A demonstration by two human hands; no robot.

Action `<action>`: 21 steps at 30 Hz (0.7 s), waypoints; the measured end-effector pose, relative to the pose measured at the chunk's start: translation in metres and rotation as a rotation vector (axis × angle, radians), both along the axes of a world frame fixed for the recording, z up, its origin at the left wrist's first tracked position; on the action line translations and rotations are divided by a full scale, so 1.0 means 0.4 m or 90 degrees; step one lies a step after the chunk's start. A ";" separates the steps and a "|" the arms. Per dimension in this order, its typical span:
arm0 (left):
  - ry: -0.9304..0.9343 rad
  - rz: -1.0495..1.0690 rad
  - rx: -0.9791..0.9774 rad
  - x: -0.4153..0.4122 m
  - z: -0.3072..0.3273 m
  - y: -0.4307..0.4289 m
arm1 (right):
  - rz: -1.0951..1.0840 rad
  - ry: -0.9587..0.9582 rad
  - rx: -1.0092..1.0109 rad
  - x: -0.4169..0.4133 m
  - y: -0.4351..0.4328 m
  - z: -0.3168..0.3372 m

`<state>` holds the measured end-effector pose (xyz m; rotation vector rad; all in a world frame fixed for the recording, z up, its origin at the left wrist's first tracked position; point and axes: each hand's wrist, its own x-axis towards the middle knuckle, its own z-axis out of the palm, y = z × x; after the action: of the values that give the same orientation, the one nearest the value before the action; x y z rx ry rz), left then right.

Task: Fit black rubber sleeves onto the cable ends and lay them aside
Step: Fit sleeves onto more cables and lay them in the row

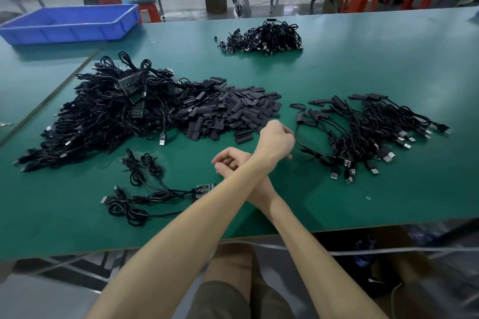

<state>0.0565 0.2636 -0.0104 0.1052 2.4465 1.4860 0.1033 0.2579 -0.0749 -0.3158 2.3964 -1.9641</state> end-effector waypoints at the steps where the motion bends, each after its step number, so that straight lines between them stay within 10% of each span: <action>1: -0.038 -0.027 0.000 -0.001 -0.004 0.002 | 0.003 -0.001 0.000 -0.001 -0.002 -0.002; 11: -0.031 -0.334 -0.057 0.029 0.002 0.040 | -0.034 -0.010 -0.016 -0.013 -0.001 -0.013; 21: 0.143 -0.340 -0.138 0.040 0.010 0.041 | -0.050 -0.012 0.013 -0.009 -0.005 -0.004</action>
<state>0.0727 0.2800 -0.0066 0.8461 2.4519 1.0155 0.0997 0.2560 -0.0767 -0.2044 2.4514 -1.9634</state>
